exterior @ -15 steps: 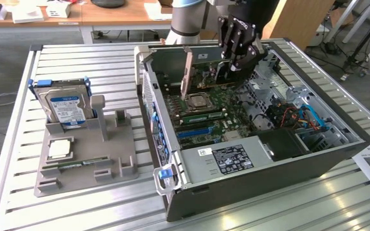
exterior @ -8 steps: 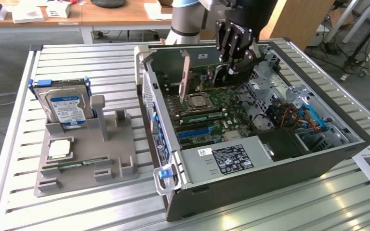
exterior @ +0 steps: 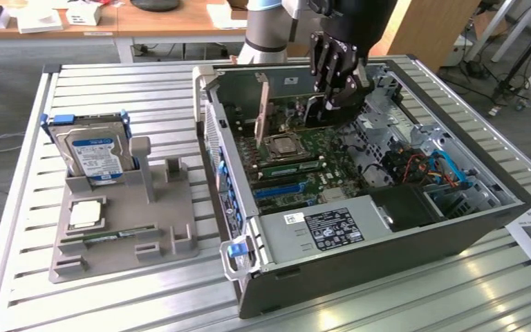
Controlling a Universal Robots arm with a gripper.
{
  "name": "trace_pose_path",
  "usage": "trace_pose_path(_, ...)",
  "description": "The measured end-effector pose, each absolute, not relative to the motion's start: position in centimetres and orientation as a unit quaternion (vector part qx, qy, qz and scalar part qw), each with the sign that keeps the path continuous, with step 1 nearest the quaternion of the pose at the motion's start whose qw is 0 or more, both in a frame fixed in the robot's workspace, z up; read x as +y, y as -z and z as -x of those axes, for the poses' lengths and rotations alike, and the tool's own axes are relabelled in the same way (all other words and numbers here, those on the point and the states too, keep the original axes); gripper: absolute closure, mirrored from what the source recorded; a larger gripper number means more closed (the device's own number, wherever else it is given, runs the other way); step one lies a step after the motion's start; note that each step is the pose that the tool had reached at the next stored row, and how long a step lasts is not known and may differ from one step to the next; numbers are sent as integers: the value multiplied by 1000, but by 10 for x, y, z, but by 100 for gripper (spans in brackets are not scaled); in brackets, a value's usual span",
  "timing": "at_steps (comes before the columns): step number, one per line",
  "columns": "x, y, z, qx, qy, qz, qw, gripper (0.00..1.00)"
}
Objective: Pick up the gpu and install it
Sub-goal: 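Insert the gpu into the slot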
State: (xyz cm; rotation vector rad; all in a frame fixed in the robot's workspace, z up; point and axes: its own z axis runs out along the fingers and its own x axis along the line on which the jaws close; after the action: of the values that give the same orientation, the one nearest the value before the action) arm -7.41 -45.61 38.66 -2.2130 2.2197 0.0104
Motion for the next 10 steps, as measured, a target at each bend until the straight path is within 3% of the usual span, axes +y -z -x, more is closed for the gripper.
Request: trace_pose_path(10,-460,-374,79,710,-3,704,3,72)
